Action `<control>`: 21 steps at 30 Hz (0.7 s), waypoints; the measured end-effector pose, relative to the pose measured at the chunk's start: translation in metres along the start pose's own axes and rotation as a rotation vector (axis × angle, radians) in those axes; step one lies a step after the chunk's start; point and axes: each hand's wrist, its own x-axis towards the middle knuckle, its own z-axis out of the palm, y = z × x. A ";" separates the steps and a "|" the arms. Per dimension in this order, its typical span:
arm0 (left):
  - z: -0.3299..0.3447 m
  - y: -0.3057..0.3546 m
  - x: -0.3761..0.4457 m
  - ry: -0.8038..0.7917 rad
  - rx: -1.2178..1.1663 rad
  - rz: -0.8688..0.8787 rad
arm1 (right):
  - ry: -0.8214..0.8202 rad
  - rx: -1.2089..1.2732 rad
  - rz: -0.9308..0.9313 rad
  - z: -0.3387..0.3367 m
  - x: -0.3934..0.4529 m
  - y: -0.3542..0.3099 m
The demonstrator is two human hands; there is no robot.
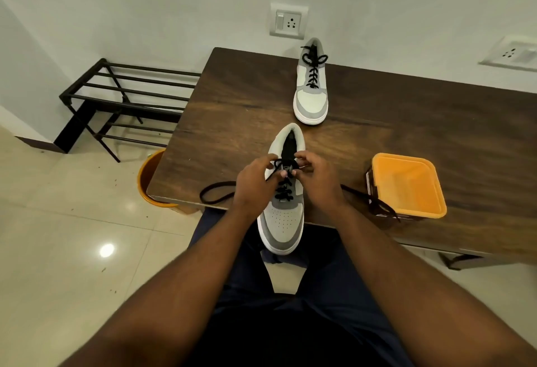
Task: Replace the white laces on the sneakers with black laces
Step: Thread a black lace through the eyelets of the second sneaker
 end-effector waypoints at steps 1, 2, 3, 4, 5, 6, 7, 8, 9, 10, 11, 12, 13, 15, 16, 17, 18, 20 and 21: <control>0.003 0.002 0.001 0.021 -0.014 -0.006 | 0.020 0.012 0.024 0.002 0.001 0.000; 0.006 0.004 0.002 0.035 -0.030 -0.022 | 0.029 -0.001 0.032 0.004 0.003 0.000; 0.007 0.007 0.003 0.039 -0.054 -0.037 | 0.029 -0.034 0.027 0.005 0.004 0.000; 0.009 0.009 0.005 0.032 -0.080 -0.040 | 0.018 -0.067 0.010 0.004 0.005 -0.001; 0.007 0.009 0.005 0.018 -0.093 -0.030 | -0.011 -0.113 -0.018 0.000 0.006 -0.001; 0.004 0.008 0.007 0.003 -0.075 -0.019 | -0.050 -0.185 -0.065 -0.006 0.007 0.001; -0.001 0.002 0.009 -0.008 -0.033 -0.018 | -0.094 -0.286 -0.121 -0.014 0.007 0.003; -0.008 -0.005 0.011 -0.008 0.020 -0.033 | -0.128 -0.398 -0.168 -0.022 0.007 0.009; -0.017 -0.013 0.013 -0.010 0.079 -0.057 | -0.140 -0.484 -0.178 -0.031 0.007 0.016; -0.024 -0.021 0.016 -0.034 0.138 -0.080 | -0.133 -0.532 -0.154 -0.039 0.008 0.023; -0.029 -0.025 0.016 -0.082 0.191 -0.099 | -0.124 -0.553 -0.116 -0.043 0.008 0.030; -0.031 -0.027 0.016 -0.139 0.232 -0.121 | -0.128 -0.546 -0.081 -0.044 0.008 0.033; -0.032 -0.026 0.015 -0.186 0.244 -0.146 | -0.139 -0.507 -0.051 -0.043 0.007 0.034; -0.033 -0.019 0.015 -0.203 0.188 -0.182 | -0.116 -0.328 0.032 -0.036 0.004 0.027; -0.035 -0.015 0.014 -0.197 0.074 -0.207 | -0.080 -0.173 0.119 -0.033 0.002 0.023; -0.037 -0.013 0.013 -0.201 -0.112 -0.245 | -0.047 0.017 0.223 -0.032 -0.001 0.019; -0.040 -0.009 0.012 -0.220 -0.334 -0.284 | -0.036 0.227 0.322 -0.031 -0.003 0.015; -0.044 -0.001 0.012 -0.257 -0.664 -0.284 | -0.056 0.525 0.399 -0.031 -0.005 0.007; -0.045 0.003 0.012 -0.270 -0.724 -0.254 | -0.072 0.602 0.391 -0.030 -0.006 0.000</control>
